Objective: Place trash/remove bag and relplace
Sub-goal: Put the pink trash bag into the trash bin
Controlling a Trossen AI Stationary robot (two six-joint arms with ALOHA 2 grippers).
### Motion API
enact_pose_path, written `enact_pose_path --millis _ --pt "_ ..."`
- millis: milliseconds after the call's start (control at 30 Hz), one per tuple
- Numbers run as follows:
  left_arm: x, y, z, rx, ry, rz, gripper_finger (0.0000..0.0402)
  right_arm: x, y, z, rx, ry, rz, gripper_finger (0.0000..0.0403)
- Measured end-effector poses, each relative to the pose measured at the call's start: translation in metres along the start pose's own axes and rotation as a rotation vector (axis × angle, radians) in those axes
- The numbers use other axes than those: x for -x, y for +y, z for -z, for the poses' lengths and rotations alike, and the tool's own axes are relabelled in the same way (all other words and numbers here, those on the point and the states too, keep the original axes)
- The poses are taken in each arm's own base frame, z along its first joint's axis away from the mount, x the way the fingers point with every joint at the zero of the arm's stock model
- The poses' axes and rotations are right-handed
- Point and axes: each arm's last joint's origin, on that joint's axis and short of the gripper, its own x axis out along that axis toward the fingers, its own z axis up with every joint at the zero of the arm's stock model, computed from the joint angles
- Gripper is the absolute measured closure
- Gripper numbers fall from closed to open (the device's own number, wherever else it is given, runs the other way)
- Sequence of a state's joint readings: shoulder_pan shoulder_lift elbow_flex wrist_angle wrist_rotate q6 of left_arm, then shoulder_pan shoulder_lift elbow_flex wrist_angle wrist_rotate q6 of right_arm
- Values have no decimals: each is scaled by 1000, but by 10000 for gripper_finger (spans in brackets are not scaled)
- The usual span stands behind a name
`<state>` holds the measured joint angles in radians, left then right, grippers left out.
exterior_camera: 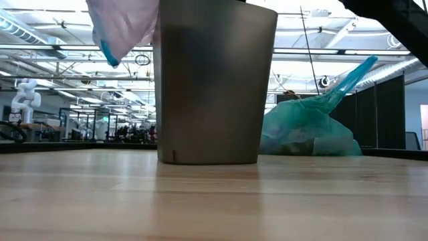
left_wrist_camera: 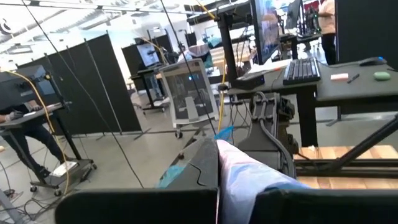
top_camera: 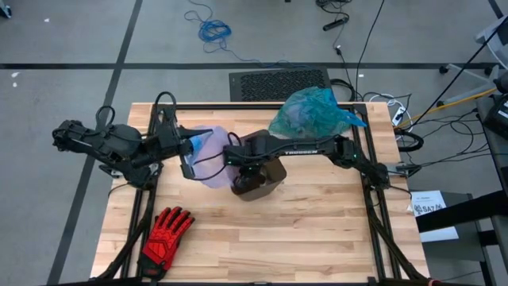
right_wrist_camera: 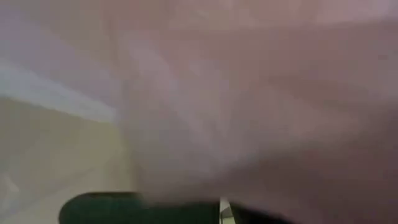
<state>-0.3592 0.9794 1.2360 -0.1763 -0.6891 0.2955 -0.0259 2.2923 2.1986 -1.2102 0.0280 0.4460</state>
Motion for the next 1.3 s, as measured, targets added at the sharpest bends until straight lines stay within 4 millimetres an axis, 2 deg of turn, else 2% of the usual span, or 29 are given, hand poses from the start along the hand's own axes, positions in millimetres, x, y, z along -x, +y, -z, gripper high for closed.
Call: enact_pose_path --millis 133,500,733,1000,1300 --pt "0 0 0 3 -3 -1 402 14 2 4 19 -7 -6 403" --pt "0 0 0 2 -2 0 402 98 14 30 93 -131 -83 403" --pt "0 0 0 3 -3 0 402 137 17 44 150 -243 -69 403" --pt "-22 -14 7 -12 18 -15 402 149 19 53 189 -247 -64 403" --pt "-44 -19 36 28 -51 70 402 161 17 72 223 -182 -8 403"
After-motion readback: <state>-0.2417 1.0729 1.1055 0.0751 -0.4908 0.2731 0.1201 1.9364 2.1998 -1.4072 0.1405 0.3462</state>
